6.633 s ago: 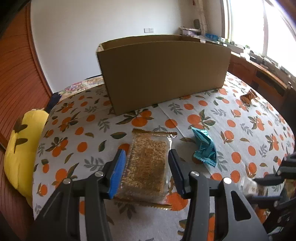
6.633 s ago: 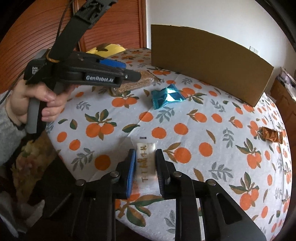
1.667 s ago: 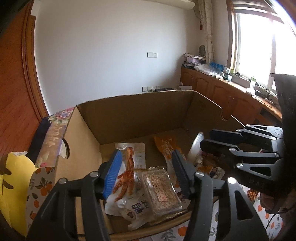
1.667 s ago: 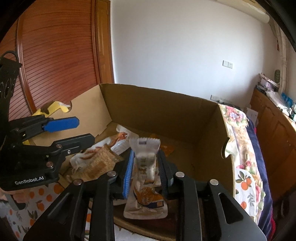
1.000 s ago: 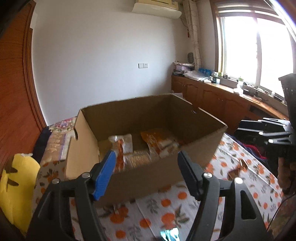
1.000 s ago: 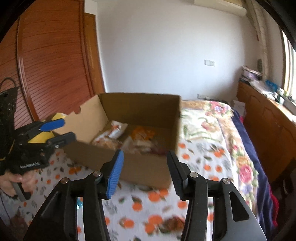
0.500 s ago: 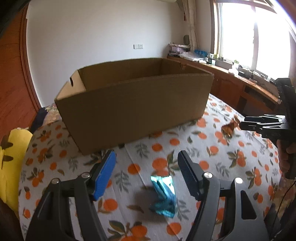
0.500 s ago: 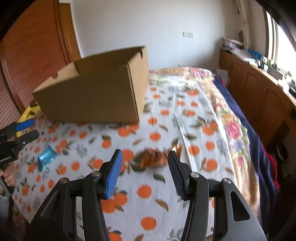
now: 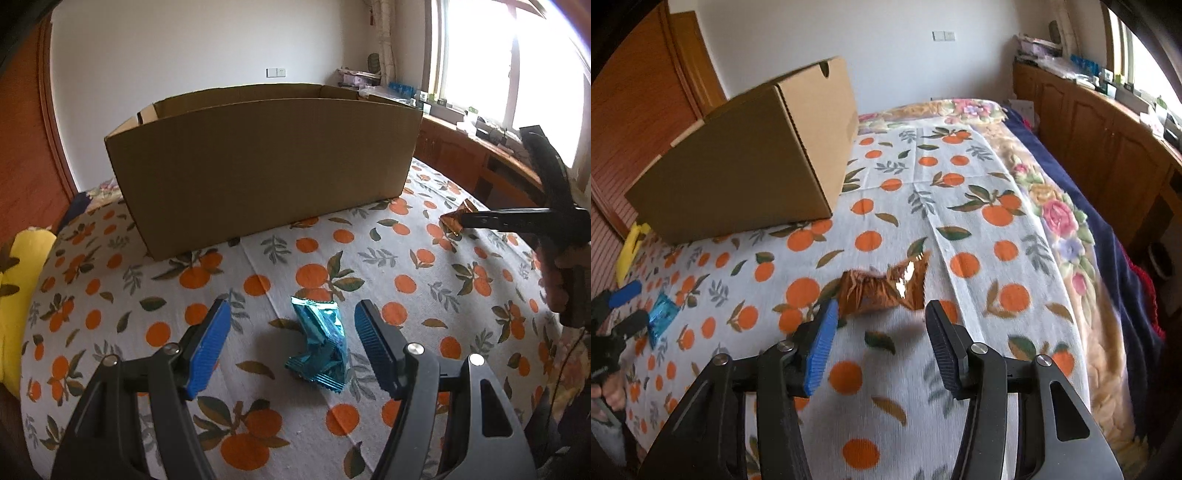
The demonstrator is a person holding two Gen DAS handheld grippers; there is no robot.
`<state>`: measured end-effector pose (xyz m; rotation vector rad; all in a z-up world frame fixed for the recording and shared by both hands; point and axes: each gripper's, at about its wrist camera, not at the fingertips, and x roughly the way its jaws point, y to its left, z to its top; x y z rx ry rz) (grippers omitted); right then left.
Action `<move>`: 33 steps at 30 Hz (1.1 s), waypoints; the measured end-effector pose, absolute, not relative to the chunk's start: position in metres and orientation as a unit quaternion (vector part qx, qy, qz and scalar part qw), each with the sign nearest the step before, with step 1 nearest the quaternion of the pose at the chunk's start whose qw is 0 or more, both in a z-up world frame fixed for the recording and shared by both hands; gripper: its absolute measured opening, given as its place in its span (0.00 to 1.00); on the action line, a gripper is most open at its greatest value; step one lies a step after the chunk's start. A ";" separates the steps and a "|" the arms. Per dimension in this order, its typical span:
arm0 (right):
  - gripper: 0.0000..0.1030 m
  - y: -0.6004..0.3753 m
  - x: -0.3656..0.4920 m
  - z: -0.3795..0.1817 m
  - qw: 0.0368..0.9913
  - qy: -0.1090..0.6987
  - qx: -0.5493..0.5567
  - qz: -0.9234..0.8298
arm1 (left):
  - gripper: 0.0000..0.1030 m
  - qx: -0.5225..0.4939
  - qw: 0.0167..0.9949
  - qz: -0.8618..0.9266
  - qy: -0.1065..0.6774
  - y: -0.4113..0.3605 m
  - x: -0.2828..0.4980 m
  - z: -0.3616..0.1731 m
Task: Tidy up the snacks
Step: 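Move both tools back to the bed toward the teal wrapper and copper candy, then grasp the copper-brown candy with the right tool while the left tool grasps the teal wrapper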
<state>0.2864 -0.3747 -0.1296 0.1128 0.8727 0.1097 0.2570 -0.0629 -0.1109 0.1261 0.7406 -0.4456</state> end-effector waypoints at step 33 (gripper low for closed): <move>0.33 -0.354 0.308 -0.137 0.912 0.408 -0.003 0.051 | 0.54 0.096 0.887 -0.208 0.402 -0.088 0.256 -0.122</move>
